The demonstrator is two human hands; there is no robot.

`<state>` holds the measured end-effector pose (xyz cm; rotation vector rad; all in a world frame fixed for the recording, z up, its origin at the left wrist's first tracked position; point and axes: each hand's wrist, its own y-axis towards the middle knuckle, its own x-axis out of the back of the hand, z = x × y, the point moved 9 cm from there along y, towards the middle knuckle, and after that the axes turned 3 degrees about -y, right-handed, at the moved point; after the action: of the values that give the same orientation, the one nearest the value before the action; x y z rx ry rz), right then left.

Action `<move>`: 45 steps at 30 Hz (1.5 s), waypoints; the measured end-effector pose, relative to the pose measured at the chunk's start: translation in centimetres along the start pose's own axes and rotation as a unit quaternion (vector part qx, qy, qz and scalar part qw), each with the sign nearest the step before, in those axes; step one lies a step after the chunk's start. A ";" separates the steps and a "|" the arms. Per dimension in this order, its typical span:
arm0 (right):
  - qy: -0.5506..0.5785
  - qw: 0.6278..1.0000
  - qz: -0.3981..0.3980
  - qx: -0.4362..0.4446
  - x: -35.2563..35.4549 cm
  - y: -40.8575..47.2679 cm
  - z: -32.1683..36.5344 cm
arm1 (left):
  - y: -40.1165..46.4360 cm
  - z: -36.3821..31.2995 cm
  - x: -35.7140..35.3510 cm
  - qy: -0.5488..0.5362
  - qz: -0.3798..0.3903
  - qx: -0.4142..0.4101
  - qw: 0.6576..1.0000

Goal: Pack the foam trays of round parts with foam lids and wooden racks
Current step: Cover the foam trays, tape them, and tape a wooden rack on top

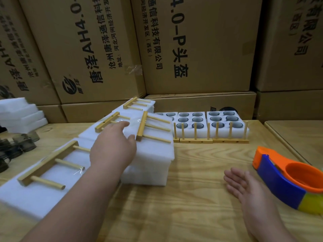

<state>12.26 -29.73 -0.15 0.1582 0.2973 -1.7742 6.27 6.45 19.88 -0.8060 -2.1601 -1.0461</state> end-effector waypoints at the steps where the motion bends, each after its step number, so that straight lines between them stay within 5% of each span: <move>1: -0.003 1.000 0.001 0.002 0.0 0.0 0.0 | -0.3 -0.7 0.1 0.026 -0.015 -0.026 0.999; 7: -0.020 1.000 -0.004 0.005 0.2 -0.2 0.2 | -4.8 -7.2 -2.6 0.044 0.025 -0.236 0.970; 10: -0.021 1.000 -0.003 0.004 0.3 -0.1 0.1 | -5.6 -6.4 -6.8 0.203 0.105 -0.232 0.945; 15: -0.017 1.000 0.003 0.006 0.4 -0.1 -0.1 | -5.0 -4.0 -8.7 0.250 0.114 -0.246 0.930; 24: -0.020 1.000 0.004 0.002 0.4 0.2 -0.4 | -4.4 -3.2 -6.7 0.146 0.070 -0.270 0.949; 26: -0.031 1.000 0.001 0.006 0.4 0.2 -0.3 | -6.7 -4.7 -5.6 0.062 0.011 -0.343 0.937; 28: -0.044 0.999 -0.003 0.012 0.2 0.0 -0.1 | -11.3 -6.8 -5.3 -0.064 -0.011 -0.455 0.888; 31: -0.076 0.996 -0.011 0.033 0.0 -0.6 0.1 | -16.9 -8.0 -10.0 -0.093 0.136 -0.513 0.842; 34: -0.123 0.991 0.002 0.047 -0.4 -1.2 0.5 | -16.7 -5.8 -15.6 -0.050 0.302 -0.342 0.889; 36: -0.170 0.983 0.019 0.062 -0.9 -1.6 0.5 | -16.0 -4.5 -17.8 -0.018 0.331 -0.285 0.899; 40: -0.333 0.929 0.044 0.155 -2.5 -2.2 1.0 | -15.1 -5.1 -20.3 0.017 0.350 -0.284 0.892; 45: -0.580 0.781 0.057 0.226 -6.1 0.7 1.6 | -14.3 -5.5 -22.1 0.031 0.353 -0.281 0.892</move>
<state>14.33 -24.64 2.94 -0.5738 -1.0172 -1.4826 11.22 -10.95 0.06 -1.6357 -1.2932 -1.2534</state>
